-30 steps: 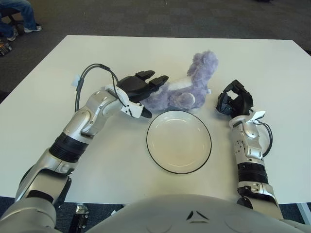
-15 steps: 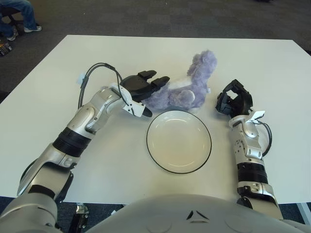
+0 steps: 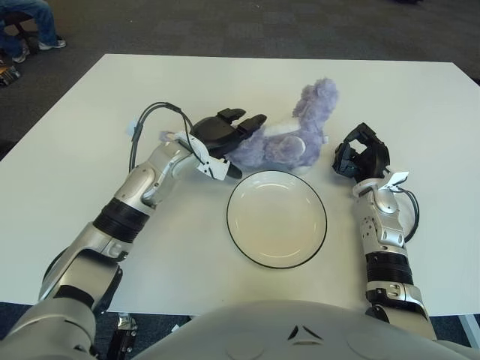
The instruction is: Put the doll into the plate.
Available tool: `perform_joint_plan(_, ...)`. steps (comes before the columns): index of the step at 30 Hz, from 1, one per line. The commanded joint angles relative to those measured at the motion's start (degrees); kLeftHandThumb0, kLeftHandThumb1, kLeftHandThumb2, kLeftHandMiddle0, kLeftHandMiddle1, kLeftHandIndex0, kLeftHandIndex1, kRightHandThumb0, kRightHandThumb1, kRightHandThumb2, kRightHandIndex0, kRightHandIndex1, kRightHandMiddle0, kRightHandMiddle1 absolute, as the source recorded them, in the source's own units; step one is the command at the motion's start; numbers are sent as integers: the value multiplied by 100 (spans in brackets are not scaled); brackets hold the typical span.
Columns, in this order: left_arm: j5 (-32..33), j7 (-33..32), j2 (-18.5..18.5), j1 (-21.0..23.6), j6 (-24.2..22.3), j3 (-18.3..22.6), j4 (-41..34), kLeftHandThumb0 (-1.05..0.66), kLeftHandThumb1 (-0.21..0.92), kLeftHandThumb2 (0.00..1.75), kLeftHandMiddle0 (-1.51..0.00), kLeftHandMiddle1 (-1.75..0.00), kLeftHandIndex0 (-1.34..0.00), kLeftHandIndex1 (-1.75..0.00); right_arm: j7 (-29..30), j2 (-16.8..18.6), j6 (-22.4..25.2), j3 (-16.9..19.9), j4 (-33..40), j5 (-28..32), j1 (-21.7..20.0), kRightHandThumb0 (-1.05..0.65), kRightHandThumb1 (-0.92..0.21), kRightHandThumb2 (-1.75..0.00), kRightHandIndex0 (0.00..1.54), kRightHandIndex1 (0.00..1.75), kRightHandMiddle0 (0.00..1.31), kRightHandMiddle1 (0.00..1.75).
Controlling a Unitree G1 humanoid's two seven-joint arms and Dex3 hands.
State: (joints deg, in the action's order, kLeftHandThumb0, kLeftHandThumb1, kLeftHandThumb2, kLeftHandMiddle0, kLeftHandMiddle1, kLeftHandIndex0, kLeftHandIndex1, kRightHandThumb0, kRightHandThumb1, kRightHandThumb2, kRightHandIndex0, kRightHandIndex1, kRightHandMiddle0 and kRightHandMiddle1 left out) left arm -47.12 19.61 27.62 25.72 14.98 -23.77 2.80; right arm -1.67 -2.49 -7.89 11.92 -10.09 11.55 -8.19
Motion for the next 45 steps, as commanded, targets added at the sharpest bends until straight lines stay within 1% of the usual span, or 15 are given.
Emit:
perform_joint_plan(1,96,-100,-217,-141,-131,-73,193,-89,89,28,0,-50,0,-19,14,23,11,18,76,24,19,-51,-23,-142,121,175,68,175)
perform_joint_plan(7,-59,-519,-651,-17,-339,-232,514,-94,87,26,0,-72,0,-30,23,16,10,-2,90,-15,32,-51,-23,-142,121,175,68,175)
perform_joint_plan(9,-92,-613,-695,-9,-368,-259,551,-96,86,25,0,-82,0,-34,21,15,9,-7,97,-18,42,-51,-23,-142,121,175,68,175)
perform_joint_plan(10,-129,-694,-725,-7,-393,-274,569,-96,86,25,0,-83,0,-34,21,13,13,-11,103,-20,44,-51,-23,-142,121,175,68,175)
perform_joint_plan(12,-243,-870,-810,0,-481,-311,606,-99,85,24,0,-96,0,-41,23,3,29,-23,112,-31,46,-51,-23,-142,122,175,68,175)
perform_joint_plan(15,-387,-1026,-920,9,-630,-372,635,-102,85,22,0,-107,0,-48,32,-4,44,-31,119,-48,46,-51,-23,-142,122,175,68,175)
perform_joint_plan(16,-417,-1060,-954,11,-676,-393,648,-102,85,22,0,-108,0,-48,33,-5,46,-31,119,-51,46,-51,-23,-142,122,175,68,175)
perform_joint_plan(18,-480,-1147,-1064,18,-795,-437,712,-102,84,21,0,-119,0,-51,38,-5,45,-33,115,-60,40,-51,-23,-142,122,175,68,175)
perform_joint_plan(22,-569,-1319,-1168,53,-928,-513,869,-102,84,21,0,-131,0,-52,39,0,40,-40,103,-67,25,-51,-23,-142,122,175,68,175)
perform_joint_plan(24,-622,-1461,-1227,104,-965,-569,1052,-103,85,20,0,-144,0,-52,37,5,31,-46,94,-68,17,-51,-24,-142,122,175,68,175)
perform_joint_plan(27,-684,-1604,-1254,203,-972,-645,1283,-104,85,20,0,-157,0,-51,33,14,15,-49,84,-67,14,-51,-24,-141,122,175,68,175)
perform_joint_plan(33,-705,-1642,-1243,378,-977,-771,1583,-105,84,18,0,-171,0,-50,34,29,-1,-49,74,-73,10,-51,-24,-141,122,175,68,175)
perform_joint_plan(35,-683,-1646,-1242,413,-970,-793,1660,-105,84,18,0,-173,0,-50,37,31,1,-48,74,-76,10,-51,-24,-141,122,175,67,175)
perform_joint_plan(41,-560,-1672,-1239,449,-914,-798,1786,-100,83,18,-2,-174,0,-58,57,37,8,-50,90,-90,5,-51,-24,-141,122,175,68,175)
perform_joint_plan(45,-471,-1658,-1247,472,-899,-811,1853,-95,80,18,-5,-175,0,-64,53,34,1,-54,87,-88,6,-51,-24,-141,123,175,68,175)
